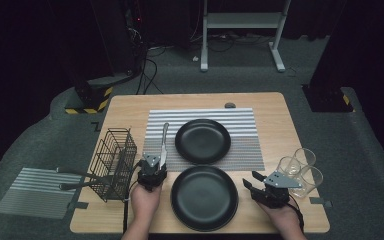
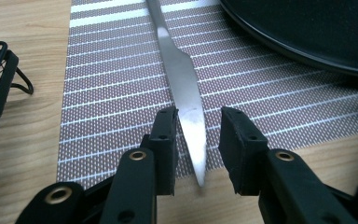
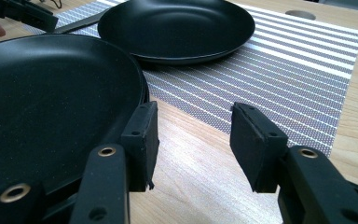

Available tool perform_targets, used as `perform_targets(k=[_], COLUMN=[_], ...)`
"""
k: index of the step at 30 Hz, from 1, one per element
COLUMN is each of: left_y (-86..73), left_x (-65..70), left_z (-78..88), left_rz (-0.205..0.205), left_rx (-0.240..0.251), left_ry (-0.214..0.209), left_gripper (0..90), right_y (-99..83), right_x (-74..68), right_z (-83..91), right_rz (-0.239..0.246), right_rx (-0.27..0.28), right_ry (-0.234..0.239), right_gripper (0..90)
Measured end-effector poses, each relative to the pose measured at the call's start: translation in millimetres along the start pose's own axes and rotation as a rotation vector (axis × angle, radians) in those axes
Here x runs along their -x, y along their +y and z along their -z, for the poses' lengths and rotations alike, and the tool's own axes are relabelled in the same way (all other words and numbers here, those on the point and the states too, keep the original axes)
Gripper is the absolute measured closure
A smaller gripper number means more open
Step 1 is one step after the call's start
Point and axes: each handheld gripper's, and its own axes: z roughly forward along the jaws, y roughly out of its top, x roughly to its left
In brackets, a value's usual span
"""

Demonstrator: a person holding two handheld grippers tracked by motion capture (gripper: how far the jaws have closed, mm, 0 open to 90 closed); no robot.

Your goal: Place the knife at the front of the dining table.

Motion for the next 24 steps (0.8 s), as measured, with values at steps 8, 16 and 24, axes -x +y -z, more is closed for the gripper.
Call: perform_targets(k=[8, 16, 24], left_y=[-1.1, -4.7, -3.4], left_x=[-0.1, 5.2, 3.4], left_z=[1.6, -4.4, -3.6], left_rz=[-0.092, -0.098, -0.088], left_rx=[-0.049, -0.039, -0.063], left_ry=[0.017, 0.033, 0.011], left_gripper=[68.2, 71.7, 75.0], right_y=[-0.4, -0.8, -1.0], right_x=[-1.2, -1.2, 0.6], right_z=[-1.3, -2.0, -1.6], right_rz=[-0.007, -0.011, 0.01], right_rx=[-0.005, -0.007, -0.013], right_ry=[-0.001, 0.001, 0.002], right_gripper=[51.7, 51.8, 51.7])
